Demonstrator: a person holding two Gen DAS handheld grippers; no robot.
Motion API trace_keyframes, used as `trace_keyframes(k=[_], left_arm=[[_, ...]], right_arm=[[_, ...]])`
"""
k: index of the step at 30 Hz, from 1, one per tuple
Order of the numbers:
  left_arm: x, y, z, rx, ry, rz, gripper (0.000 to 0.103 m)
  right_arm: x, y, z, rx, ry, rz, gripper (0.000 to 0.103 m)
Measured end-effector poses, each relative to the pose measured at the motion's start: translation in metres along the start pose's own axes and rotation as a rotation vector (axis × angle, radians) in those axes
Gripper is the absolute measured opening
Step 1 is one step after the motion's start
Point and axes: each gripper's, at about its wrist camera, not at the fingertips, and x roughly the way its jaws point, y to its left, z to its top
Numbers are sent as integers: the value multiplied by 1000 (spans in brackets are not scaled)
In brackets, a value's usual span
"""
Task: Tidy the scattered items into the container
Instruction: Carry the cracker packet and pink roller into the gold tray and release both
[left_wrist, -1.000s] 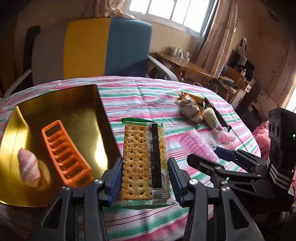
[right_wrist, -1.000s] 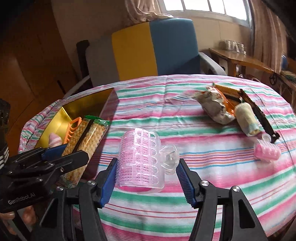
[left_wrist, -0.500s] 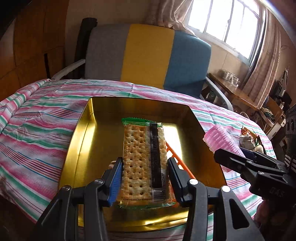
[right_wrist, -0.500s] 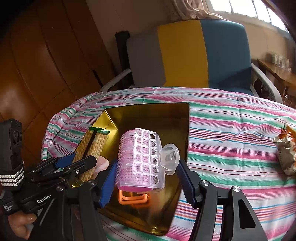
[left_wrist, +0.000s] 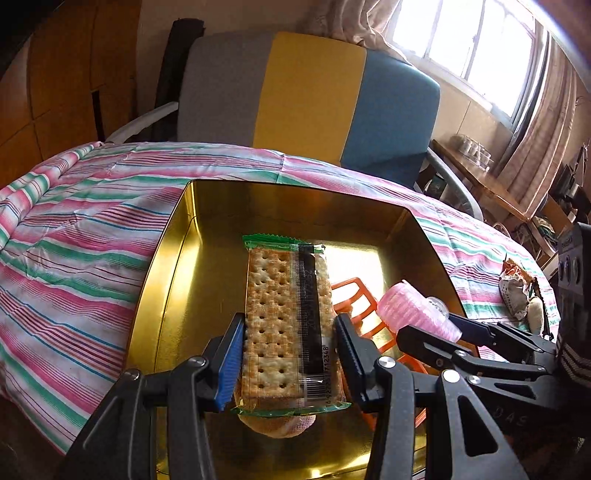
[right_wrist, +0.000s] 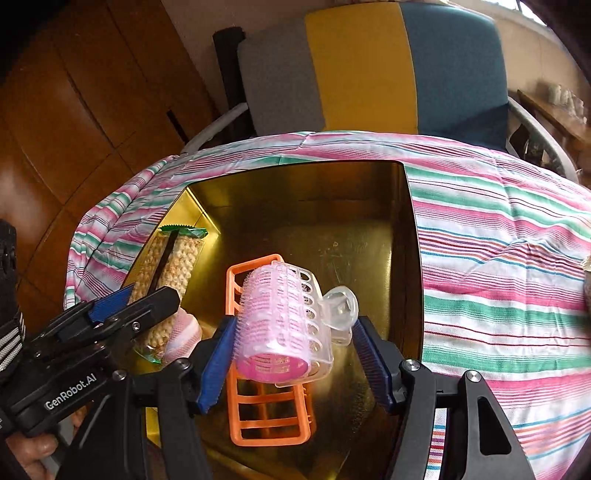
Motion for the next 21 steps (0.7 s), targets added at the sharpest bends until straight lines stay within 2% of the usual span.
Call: trace_keyframes(k=[6, 10, 15, 21], left_arm=[[-4, 4, 2, -16, -9, 11, 55], [-11, 2, -2, -16, -15, 14, 56], [-28, -13, -12, -4, -41, -19, 56], [-43, -57, -26, 91, -36, -115, 56]], right_arm=[[-15, 1, 0, -2, -52, 10, 84], [-26, -2, -3, -1, -75, 16, 85], [-38, -11, -12, 32, -96, 37, 88], [-62, -36, -27, 100, -134, 50, 91]])
